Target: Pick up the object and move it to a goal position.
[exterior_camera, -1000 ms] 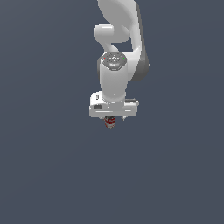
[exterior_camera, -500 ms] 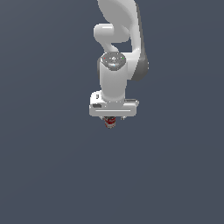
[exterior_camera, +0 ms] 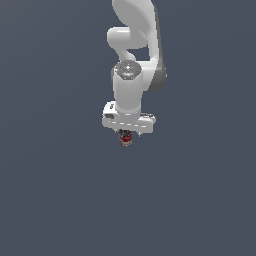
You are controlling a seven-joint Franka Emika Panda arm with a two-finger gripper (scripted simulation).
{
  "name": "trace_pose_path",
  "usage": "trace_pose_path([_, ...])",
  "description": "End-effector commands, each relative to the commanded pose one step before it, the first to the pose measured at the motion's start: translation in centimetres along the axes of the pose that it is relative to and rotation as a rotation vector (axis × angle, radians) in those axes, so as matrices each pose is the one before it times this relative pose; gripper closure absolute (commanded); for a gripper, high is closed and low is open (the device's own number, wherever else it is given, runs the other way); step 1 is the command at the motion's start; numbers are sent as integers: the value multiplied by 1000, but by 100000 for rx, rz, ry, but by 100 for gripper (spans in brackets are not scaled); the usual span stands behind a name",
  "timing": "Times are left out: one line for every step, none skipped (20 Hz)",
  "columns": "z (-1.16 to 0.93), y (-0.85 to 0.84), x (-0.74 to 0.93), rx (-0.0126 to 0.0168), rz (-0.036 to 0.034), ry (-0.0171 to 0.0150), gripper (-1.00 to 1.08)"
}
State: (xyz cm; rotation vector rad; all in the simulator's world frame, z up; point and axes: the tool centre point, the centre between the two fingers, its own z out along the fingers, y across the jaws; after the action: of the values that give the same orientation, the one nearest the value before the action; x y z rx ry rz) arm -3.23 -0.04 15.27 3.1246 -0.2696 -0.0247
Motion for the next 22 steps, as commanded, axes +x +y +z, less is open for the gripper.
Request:
trace_pose_path([500,304,-805,126,6637,246,-92])
trace_pose_path([214,163,-352,63,2945,111,-92])
trace_pose_path([203,168,-337,64,2835,107,-92])
trace_pose_path([189,171,-317,63,2688,101,-92])
trace_pose_path([176,171,-296,62,2539,94,-92])
trace_pose_path([164,169,-277,60,2389,88,-92])
trace_pose_path([151,166,-257,58,2239,82,-92])
trace_pose_path([139,162,-237,56,2088,76,-92])
trace_pose_path([128,155,-218,53,1935,70,-92])
trace_pose_path([116,148,-199,50,1783,64,-92])
trace_pose_path([105,139,-180,47,1629,58,-92])
trace_pose_path([94,129,-161,43,1476,52,-92])
trace_pose_path([84,118,-144,39,1321,47,-92])
trace_pose_path([74,106,-126,35,1167,41,-92])
trace_pose_path([63,93,-108,31,1011,35,-92])
trace_pose_path([53,81,-91,26,859,30,-92])
trace_pose_path([43,66,-74,22,700,24,-92])
trace_pose_path([34,51,-58,17,543,19,-92])
trace_pose_path([24,38,-41,12,390,13,-92])
trace_pose_path([14,25,-23,7,239,8,-92])
trace_pose_path([5,3,-11,2,69,2,-92])
trace_pose_path([-22,-39,46,-29,-491,-38,-92])
